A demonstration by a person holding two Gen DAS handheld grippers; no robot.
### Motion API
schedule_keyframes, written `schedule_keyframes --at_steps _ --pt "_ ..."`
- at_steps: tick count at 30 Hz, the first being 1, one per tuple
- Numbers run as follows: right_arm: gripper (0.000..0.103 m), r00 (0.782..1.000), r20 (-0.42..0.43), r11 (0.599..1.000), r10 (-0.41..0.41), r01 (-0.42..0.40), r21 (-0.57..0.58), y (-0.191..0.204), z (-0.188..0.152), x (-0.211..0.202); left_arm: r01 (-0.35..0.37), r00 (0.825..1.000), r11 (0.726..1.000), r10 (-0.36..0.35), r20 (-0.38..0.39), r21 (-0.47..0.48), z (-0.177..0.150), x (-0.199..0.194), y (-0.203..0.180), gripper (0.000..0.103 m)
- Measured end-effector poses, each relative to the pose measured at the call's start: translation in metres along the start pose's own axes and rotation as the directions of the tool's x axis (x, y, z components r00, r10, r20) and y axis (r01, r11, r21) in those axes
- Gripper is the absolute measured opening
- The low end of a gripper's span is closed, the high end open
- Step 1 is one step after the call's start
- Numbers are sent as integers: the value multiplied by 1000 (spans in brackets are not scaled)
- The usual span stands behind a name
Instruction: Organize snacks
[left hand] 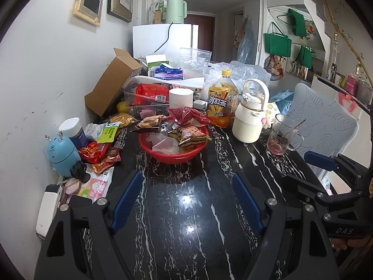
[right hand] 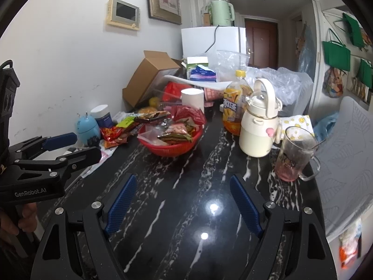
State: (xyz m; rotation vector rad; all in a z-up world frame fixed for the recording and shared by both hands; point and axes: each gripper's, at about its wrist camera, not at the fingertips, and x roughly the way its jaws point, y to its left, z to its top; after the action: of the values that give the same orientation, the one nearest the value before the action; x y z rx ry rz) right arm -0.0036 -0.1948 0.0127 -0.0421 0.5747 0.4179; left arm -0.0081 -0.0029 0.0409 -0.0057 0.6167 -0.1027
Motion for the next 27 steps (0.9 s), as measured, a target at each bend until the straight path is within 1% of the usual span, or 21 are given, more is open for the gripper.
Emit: schedule_keyframes --at_steps 12,17,22,27 --pt "83 1000 -12 1000 -1 1 5 -3 -2 4 1 1000 1000 -1 -11 1 -2 3 0 79" --pt "83 1000 -19 1000 3 -2 12 -4 -4 8 16 1000 1000 -17 -11 -2 -4 5 0 79" --pt "83 1000 -31 1000 5 -4 13 -5 -5 12 -15 1000 1000 15 -9 2 -5 7 -1 79" --pt "84 999 -41 1000 9 -8 27 -8 -8 16 -10 1000 1000 10 -23 -8 -8 13 0 79"
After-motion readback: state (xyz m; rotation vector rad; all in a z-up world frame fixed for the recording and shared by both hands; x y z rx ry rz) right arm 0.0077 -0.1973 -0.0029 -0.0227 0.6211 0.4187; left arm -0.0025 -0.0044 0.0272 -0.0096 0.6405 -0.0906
